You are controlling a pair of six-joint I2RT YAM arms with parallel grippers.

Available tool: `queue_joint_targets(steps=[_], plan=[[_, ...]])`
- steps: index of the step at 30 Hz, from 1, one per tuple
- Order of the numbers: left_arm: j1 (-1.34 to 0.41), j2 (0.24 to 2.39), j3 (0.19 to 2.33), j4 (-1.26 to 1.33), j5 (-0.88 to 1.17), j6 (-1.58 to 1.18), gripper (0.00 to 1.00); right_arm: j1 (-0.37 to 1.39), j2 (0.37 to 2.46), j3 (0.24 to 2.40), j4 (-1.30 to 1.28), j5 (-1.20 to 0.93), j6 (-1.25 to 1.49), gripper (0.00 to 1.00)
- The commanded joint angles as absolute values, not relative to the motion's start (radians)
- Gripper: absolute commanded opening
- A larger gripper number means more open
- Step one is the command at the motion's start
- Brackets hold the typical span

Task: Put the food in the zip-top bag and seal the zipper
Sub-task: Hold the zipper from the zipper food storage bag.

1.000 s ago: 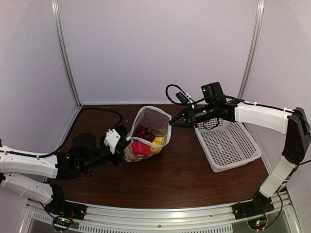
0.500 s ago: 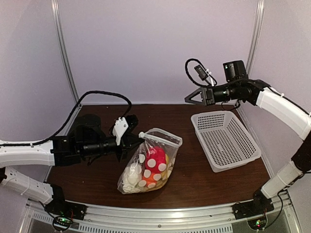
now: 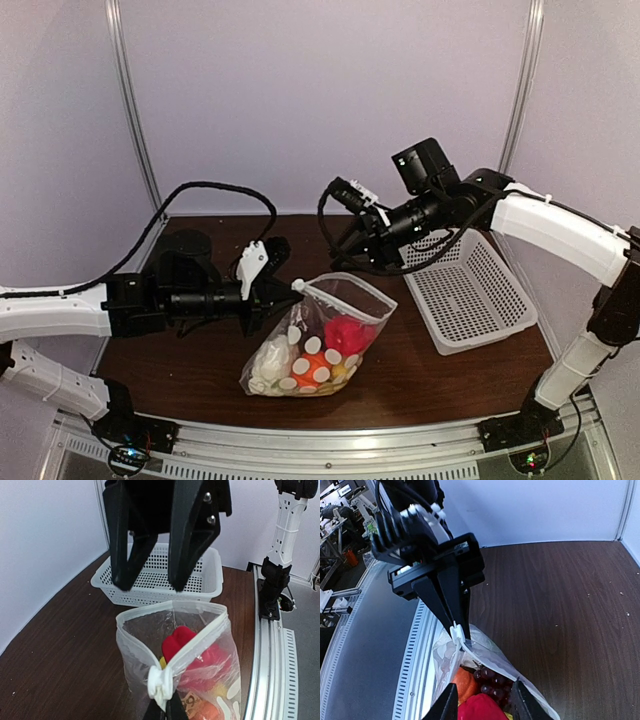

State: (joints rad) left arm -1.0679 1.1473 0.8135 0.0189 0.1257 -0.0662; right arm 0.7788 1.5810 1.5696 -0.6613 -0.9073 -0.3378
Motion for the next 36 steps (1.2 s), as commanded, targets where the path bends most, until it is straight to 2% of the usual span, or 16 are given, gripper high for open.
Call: queue_joint_targets(steps=[1, 14, 19, 28, 31, 36], plan=[[-1.072, 1.111, 0.842, 0.029, 0.113, -0.077, 0.00, 0.853, 1.658, 1.641, -0.670, -0.905, -0.365, 0.34], [-1.074, 1.099, 0.823, 0.052, 0.104, -0.065, 0.00, 0.908, 1.713, 1.655, -0.614, -0.932, -0.309, 0.40], [-1.074, 1.099, 0.821, 0.057, 0.106, -0.062, 0.00, 0.909, 1.713, 1.640, -0.562, -0.916, -0.296, 0.48], [-1.074, 1.094, 0.816, 0.057, 0.105, -0.057, 0.00, 0.911, 1.731, 1.637, -0.548, -0.927, -0.323, 0.51], [-1.074, 1.095, 0.816, 0.057, 0.105, -0.057, 0.00, 0.912, 1.737, 1.636, -0.557, -0.947, -0.337, 0.47], [-1.074, 1.094, 0.818, 0.055, 0.103, -0.058, 0.00, 0.919, 1.737, 1.634, -0.560, -0.966, -0.348, 0.28]])
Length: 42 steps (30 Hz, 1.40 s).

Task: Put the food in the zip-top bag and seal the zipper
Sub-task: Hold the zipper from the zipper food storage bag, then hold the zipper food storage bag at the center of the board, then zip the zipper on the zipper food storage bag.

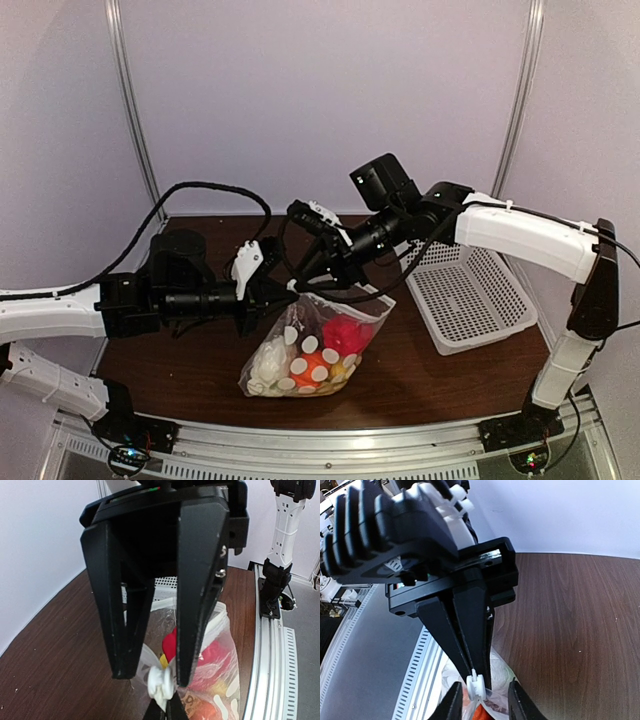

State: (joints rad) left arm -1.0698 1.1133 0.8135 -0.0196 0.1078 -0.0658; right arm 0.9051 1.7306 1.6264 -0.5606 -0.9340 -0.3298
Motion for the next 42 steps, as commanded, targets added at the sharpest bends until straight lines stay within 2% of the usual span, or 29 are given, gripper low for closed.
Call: queue_joint_targets(steps=[1, 5, 9, 10, 12, 14, 17, 22, 29, 42], plan=[[-1.074, 1.094, 0.817, 0.054, 0.103, -0.058, 0.00, 0.920, 1.736, 1.633, -0.560, -0.966, -0.348, 0.25], [-1.074, 1.091, 0.816, 0.054, 0.089, -0.063, 0.00, 0.922, 1.733, 1.634, -0.560, -0.965, -0.349, 0.11], [-1.074, 1.090, 0.810, 0.053, 0.065, -0.076, 0.00, 0.922, 1.732, 1.636, -0.561, -0.961, -0.348, 0.01], [-1.074, 1.090, 0.809, 0.057, 0.065, -0.078, 0.04, 0.922, 1.730, 1.636, -0.561, -0.958, -0.348, 0.00], [-1.074, 1.093, 0.808, 0.062, 0.067, -0.084, 0.11, 0.922, 1.728, 1.637, -0.565, -0.953, -0.351, 0.00], [-1.073, 1.098, 0.807, 0.069, 0.071, -0.091, 0.13, 0.922, 1.725, 1.638, -0.567, -0.950, -0.354, 0.00], [-1.074, 1.112, 0.811, 0.073, 0.075, -0.094, 0.12, 0.922, 1.720, 1.637, -0.568, -0.946, -0.354, 0.00], [-1.074, 1.122, 0.816, 0.073, 0.075, -0.094, 0.00, 0.922, 1.715, 1.638, -0.571, -0.936, -0.357, 0.00], [-1.074, 1.063, 0.801, 0.061, 0.035, -0.092, 0.00, 0.910, 1.736, 1.647, -0.644, -0.865, -0.394, 0.00], [-1.072, 0.936, 0.741, 0.006, -0.096, -0.097, 0.00, 0.777, 1.707, 1.606, -0.826, -0.827, -0.481, 0.00]])
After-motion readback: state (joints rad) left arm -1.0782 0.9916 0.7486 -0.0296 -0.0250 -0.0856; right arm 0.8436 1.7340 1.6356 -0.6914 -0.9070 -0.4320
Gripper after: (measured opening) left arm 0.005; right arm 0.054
